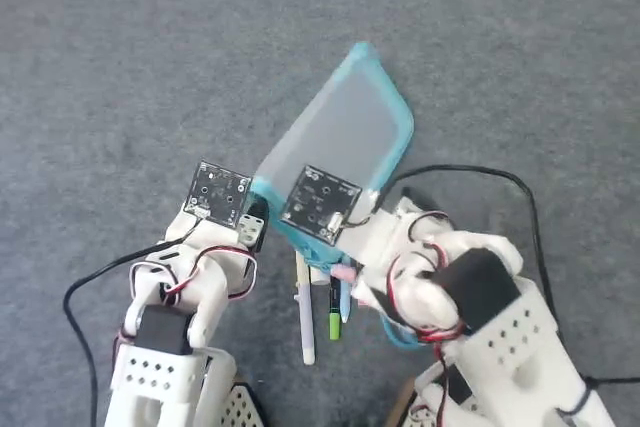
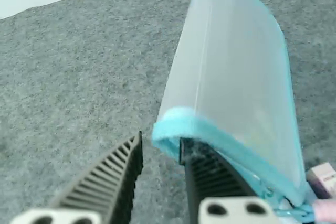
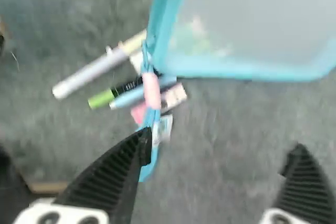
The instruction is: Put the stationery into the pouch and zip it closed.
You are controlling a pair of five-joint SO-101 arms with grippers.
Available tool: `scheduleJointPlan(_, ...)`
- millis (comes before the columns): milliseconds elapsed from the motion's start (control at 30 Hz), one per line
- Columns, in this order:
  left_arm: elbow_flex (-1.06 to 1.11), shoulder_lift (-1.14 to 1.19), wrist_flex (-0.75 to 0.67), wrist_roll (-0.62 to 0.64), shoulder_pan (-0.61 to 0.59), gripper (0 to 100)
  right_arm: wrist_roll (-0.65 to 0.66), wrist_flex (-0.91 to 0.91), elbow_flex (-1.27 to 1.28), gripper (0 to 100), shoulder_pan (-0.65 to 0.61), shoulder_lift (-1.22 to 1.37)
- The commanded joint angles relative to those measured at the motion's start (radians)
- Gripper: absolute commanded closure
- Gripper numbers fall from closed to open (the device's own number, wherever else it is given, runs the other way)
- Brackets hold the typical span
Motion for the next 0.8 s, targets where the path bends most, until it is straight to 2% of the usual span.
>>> scheduleJointPlan(0, -0.041, -0.008, -0.009, 0.015, -0.003, 89, -0.078, -0.157, -0.021, 58.3, -0.054, 0.051)
scheduleJointPlan(233, -0.085, -0.008, 0.032, 0.015, -0.011, 89, -0.094, -0.576, 0.255, 61.0, -0.053, 0.082)
scheduleJointPlan(400, -0.084, -0.008, 0.032, 0.015, -0.011, 89, -0.192, -0.842, 0.431, 61.1, -0.059, 0.090)
scheduleJointPlan(567, -0.084, -0.008, 0.031, 0.015, -0.011, 89, -0.209, -0.866, 0.466, 61.0, -0.134, 0.085)
scheduleJointPlan(767, -0.084, -0.008, 0.032, 0.015, -0.011, 89, -0.265, -0.874, 0.466, 61.1, -0.140, 0.090)
